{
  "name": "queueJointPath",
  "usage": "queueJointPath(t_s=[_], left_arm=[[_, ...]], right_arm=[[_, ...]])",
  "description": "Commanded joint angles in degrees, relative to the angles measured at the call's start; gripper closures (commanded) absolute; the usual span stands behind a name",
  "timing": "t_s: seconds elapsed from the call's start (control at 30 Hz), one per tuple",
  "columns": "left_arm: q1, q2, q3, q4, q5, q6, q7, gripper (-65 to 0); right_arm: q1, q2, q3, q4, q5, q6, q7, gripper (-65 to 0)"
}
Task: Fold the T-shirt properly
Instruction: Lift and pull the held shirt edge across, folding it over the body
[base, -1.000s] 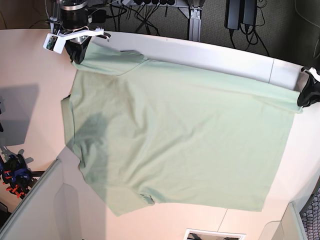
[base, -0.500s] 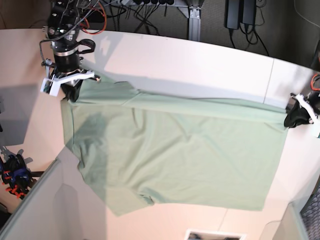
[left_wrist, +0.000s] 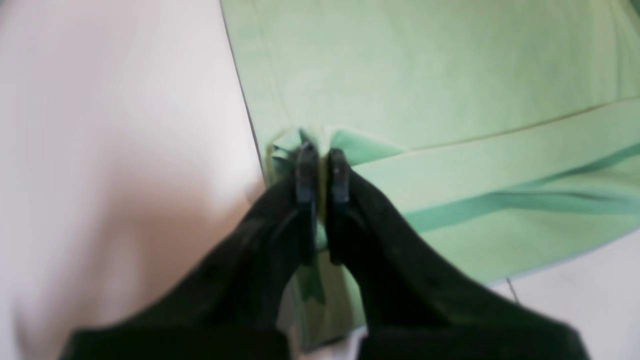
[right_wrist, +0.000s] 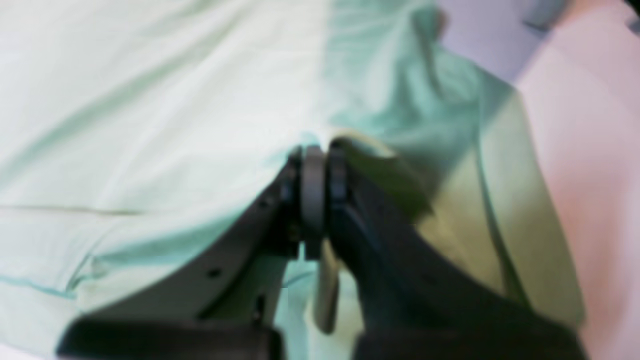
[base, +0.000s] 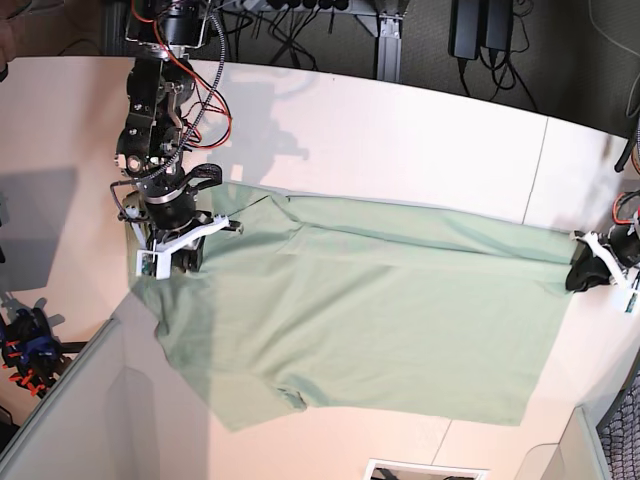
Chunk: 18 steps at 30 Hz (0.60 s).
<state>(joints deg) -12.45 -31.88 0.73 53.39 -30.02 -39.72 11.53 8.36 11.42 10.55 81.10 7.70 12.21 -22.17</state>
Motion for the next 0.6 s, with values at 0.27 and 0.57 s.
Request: queueJointPath(t_s=[0.27, 0.57], left_arm=[[-1.53, -0.61, -0.37, 0.44, -2.71, -0.28, -1.49, -34.9], [0.61, -0.85, -14.21, 2.01, -25.81, -0.28, 23.19, -34.8]], right_arm=[[1.6, -0.04, -0.57, -0.46, 0.24, -0.44, 0.76, -44.3], [0.74, 0.0, 11.58, 5.88, 4.31, -0.42, -8.81, -44.3]])
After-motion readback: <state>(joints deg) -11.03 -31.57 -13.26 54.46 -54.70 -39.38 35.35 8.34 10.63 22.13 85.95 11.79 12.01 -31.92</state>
